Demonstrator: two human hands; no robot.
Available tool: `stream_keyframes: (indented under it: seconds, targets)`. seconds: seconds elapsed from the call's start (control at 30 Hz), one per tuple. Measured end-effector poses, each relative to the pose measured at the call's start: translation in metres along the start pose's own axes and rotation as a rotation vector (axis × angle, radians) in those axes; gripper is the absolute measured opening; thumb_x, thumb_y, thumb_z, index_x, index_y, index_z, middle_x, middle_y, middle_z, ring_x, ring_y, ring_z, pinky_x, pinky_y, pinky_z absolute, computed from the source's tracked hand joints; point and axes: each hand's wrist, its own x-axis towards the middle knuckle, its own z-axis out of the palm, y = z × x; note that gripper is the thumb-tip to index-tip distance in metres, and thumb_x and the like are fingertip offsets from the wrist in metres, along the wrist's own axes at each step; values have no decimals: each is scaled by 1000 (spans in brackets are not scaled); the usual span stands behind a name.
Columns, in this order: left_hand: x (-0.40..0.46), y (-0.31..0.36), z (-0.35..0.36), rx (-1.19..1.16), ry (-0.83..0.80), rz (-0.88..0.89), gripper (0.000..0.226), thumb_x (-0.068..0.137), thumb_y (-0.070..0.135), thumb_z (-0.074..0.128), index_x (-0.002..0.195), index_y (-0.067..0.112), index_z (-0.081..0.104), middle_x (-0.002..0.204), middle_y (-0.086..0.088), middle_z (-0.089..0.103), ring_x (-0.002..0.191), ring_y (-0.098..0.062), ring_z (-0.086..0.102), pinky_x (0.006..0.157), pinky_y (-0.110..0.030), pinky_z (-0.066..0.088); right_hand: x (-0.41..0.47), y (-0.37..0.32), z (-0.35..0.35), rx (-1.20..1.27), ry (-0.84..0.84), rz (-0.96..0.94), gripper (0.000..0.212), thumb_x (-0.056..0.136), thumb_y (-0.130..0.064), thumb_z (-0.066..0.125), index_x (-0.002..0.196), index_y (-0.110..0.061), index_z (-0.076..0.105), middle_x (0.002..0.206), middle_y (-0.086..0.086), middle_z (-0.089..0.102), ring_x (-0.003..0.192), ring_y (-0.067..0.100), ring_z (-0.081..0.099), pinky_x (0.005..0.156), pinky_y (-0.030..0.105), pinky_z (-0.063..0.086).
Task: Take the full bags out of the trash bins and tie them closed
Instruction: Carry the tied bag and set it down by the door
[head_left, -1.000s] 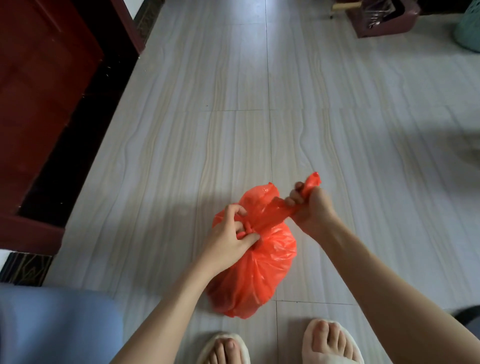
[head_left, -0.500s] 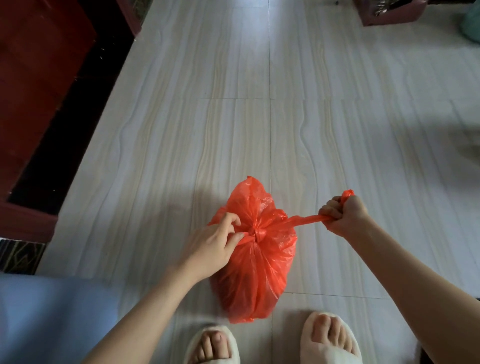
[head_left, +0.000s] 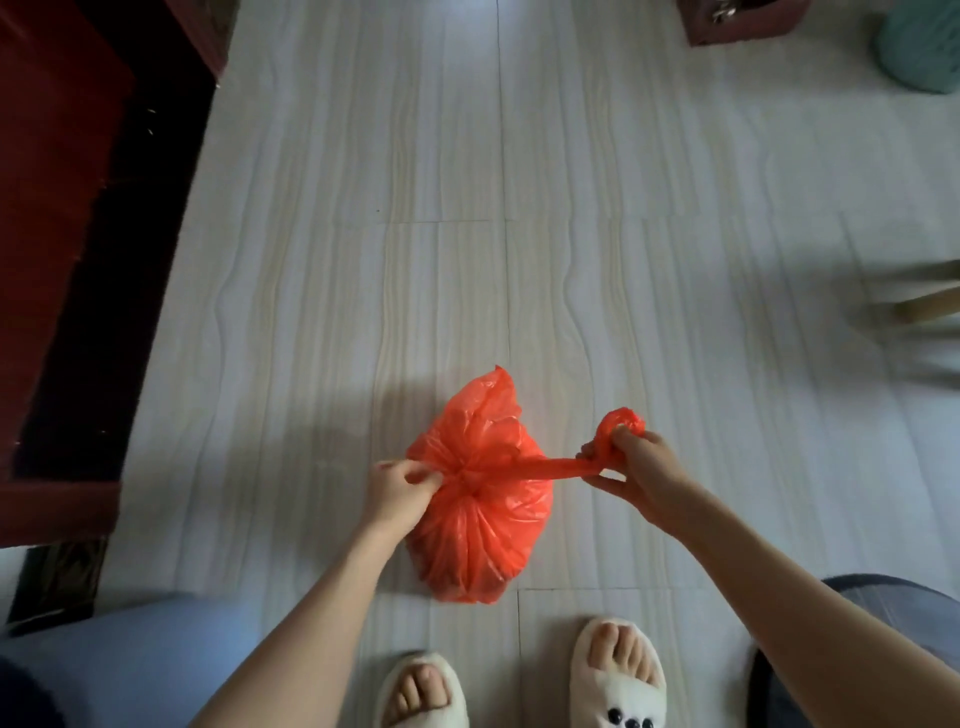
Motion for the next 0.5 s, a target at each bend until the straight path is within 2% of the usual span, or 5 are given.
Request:
stream_keyframes:
  seconds: [0.1,0.27,0.33,0.4,0.5]
  targets:
    - [-38,32,-21,282,-90,-68,64,54,69,43,100,29,65,104,-7,68,103,-32,62,89,-43,51,-53,-31,6,-234,10,-50,26,86,-1,39,78,-11,62,78,7,63,81,21,57,77,35,49]
    - [-133,150,-68,691,-97,201,56,85,46,48,134,21,40,135,-8,49,127,-30,42,102,-44,35,-149,-109,16,-556,-128,-79,16,81,-8,52,72,-3,64,71,7,56,71,19,48,66,30,37]
    - [-164,206,-88,734,-66,285,60,90,44,44,143,22,27,147,-5,35,137,-26,28,110,-46,23,-186,-148,9,-540,-92,-133,16,82,-10,54,82,3,64,75,9,55,72,20,48,65,31,36]
    - [-194,260,-106,737,-82,308,62,92,43,40,146,22,18,153,-3,24,142,-25,17,114,-49,17,-222,-189,-6,-476,-14,-206,15,78,-19,56,75,-5,59,72,8,55,70,20,49,65,34,38]
    - [-236,338,-128,723,-90,372,59,92,40,41,144,19,23,151,-5,30,140,-25,25,113,-49,23,-274,-249,-48,-423,114,-237,15,78,-21,55,65,-16,50,71,9,57,70,21,52,69,41,44]
